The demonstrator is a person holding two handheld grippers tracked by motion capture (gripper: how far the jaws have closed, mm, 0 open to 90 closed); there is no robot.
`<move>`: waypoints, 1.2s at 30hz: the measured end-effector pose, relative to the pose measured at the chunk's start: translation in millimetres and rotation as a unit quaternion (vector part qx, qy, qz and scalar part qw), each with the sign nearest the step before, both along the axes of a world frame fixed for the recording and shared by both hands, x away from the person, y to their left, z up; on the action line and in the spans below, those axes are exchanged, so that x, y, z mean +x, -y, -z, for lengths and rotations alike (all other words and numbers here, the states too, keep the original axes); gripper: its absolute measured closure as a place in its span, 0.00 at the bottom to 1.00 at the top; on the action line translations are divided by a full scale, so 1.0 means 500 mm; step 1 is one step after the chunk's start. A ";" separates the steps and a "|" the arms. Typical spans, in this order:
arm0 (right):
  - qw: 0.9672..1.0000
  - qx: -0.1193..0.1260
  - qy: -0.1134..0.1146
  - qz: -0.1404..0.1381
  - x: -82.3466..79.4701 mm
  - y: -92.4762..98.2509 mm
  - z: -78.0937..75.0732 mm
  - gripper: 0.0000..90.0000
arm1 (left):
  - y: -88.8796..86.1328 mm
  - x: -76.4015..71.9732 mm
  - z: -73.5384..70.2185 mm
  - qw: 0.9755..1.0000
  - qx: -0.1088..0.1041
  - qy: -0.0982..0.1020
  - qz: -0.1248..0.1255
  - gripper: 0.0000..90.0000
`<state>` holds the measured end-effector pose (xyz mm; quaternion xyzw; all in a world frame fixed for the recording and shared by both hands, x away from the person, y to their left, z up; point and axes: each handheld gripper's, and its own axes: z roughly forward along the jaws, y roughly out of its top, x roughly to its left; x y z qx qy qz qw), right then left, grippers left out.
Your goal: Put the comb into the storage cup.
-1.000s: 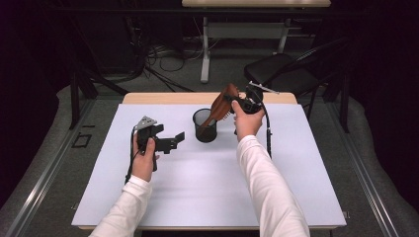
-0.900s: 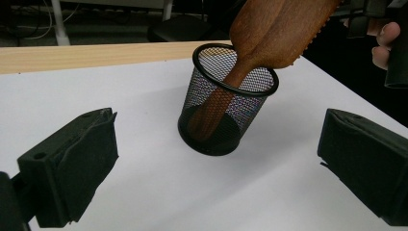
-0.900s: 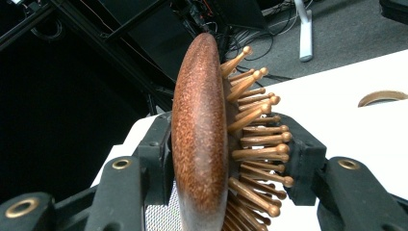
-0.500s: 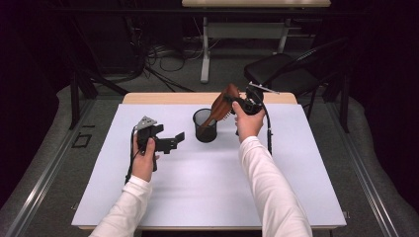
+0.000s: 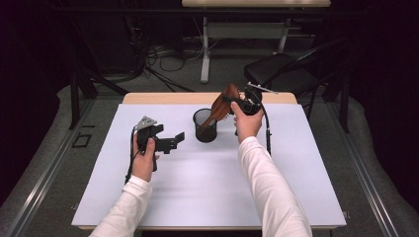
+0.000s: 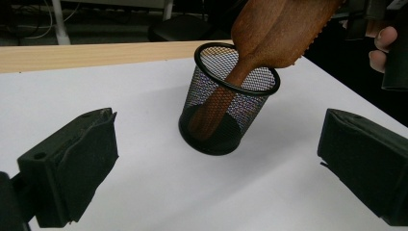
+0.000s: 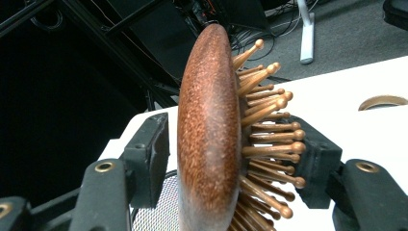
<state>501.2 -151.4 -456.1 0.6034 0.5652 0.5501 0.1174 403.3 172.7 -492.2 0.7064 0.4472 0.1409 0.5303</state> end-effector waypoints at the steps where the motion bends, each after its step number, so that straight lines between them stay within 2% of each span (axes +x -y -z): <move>1: 1.000 -0.001 -0.001 0.001 0.000 0.001 0.000 0.41 | 0.000 0.000 0.000 1.000 0.000 0.000 0.000 0.01; 16: 1.000 -0.009 0.001 0.004 0.001 0.007 -0.002 0.34 | 0.001 0.001 0.001 1.000 0.000 -0.001 0.000 0.01; 26: 1.000 -0.016 0.006 0.008 0.000 0.008 -0.004 0.22 | 0.001 0.001 0.002 1.000 0.000 -0.002 -0.001 0.01; 31: 1.000 -0.016 0.007 0.006 0.000 0.010 -0.011 0.16 | 0.001 0.001 0.002 1.000 0.000 -0.002 -0.001 0.01; 36: 1.000 -0.017 0.008 0.002 -0.001 0.013 -0.022 0.16 | 0.000 0.001 0.001 1.000 0.000 -0.002 -0.002 0.01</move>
